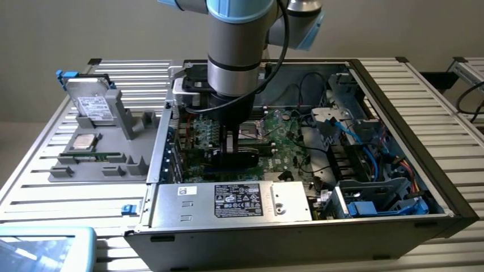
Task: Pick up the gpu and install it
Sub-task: 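Insert the gpu into the slot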
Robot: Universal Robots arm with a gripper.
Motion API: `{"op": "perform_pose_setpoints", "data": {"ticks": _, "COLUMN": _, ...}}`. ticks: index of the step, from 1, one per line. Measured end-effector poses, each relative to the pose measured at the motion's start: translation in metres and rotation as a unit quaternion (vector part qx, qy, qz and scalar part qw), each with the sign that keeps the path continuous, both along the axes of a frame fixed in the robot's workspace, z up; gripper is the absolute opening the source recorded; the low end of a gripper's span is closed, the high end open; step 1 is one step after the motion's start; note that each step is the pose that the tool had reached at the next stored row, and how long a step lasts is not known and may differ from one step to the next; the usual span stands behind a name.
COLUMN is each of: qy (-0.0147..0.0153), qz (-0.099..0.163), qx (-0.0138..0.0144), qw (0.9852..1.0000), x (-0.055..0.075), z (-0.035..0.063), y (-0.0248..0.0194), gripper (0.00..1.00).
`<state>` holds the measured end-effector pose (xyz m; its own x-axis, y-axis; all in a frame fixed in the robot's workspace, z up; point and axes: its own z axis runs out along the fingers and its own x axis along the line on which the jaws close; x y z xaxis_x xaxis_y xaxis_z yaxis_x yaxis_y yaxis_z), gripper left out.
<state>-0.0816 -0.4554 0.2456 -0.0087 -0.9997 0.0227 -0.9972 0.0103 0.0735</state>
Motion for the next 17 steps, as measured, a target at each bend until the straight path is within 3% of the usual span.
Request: {"op": "perform_pose_setpoints", "data": {"ticks": 17, "qy": 0.0, "qz": -0.005, "qx": 0.0001, "qw": 1.0, "x": 0.0, "z": -0.0023, "y": 0.0, "gripper": 0.28}}
